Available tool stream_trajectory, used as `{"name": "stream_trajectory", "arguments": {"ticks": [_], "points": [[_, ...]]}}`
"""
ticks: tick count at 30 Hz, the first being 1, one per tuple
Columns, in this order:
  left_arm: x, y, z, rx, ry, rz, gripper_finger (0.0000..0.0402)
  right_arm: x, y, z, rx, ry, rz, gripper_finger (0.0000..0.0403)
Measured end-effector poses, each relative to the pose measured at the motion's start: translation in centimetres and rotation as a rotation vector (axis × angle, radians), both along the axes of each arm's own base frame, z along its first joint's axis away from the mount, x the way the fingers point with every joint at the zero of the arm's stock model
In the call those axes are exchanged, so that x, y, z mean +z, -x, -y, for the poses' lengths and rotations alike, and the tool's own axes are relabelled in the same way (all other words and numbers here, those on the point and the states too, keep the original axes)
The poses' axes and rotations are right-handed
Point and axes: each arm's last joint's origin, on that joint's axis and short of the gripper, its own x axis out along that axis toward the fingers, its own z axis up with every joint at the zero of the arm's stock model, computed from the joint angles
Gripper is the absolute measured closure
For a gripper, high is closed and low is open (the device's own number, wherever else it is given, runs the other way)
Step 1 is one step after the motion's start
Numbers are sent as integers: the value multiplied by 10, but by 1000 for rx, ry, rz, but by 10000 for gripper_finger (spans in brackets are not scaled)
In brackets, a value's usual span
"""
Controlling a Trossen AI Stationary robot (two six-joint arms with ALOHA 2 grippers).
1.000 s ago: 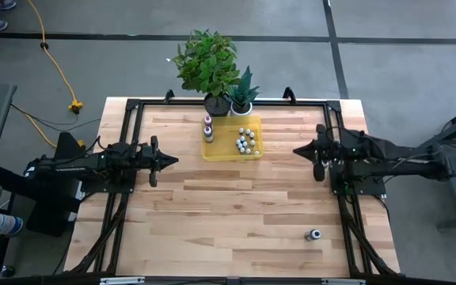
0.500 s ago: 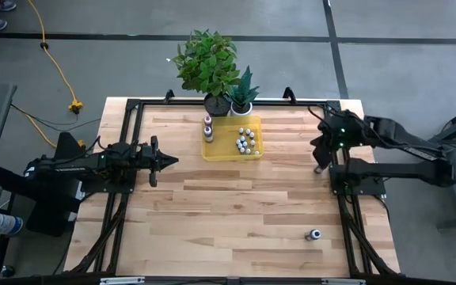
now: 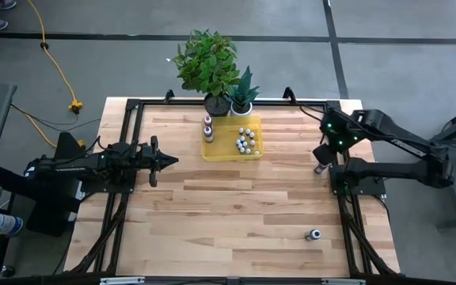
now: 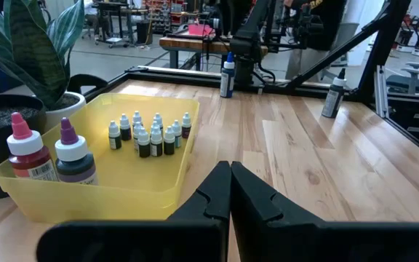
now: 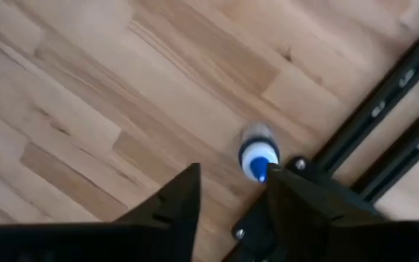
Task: Pick & Place food coloring
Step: Put the large blue food coloring bottle into the yellow bin
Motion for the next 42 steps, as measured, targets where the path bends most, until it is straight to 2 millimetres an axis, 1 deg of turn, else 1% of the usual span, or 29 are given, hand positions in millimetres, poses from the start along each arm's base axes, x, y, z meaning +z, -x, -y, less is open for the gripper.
{"name": "stream_trajectory", "arguments": {"ticks": [2,5,7,10,18,24,32,34,37,39,42], "points": [[0,0,0,0,0,0,401,-2,-2,1,-22,-23,-32,231],[0,0,0,0,0,0,401,-7,-4,3,-50,-41,-122,201],[0,0,0,0,0,0,401,-9,-4,5,-67,-58,-183,187],[0,0,0,0,0,0,401,-12,-9,8,-80,-72,-215,177],[0,0,0,0,0,0,401,-25,-25,17,-118,-121,-318,175],[0,0,0,0,0,0,401,-31,-31,21,-165,-152,-370,175],[0,0,0,0,0,0,401,-30,-23,22,-315,-147,-376,176],[0,0,0,0,0,0,401,-34,-19,20,-338,-170,-375,176],[0,0,0,0,0,0,401,-48,-16,14,-365,-228,-350,176],[0,0,0,0,0,0,401,-54,-15,13,-393,-233,-316,176],[0,0,0,0,0,0,401,-57,-13,12,-428,-206,-296,175]]}}
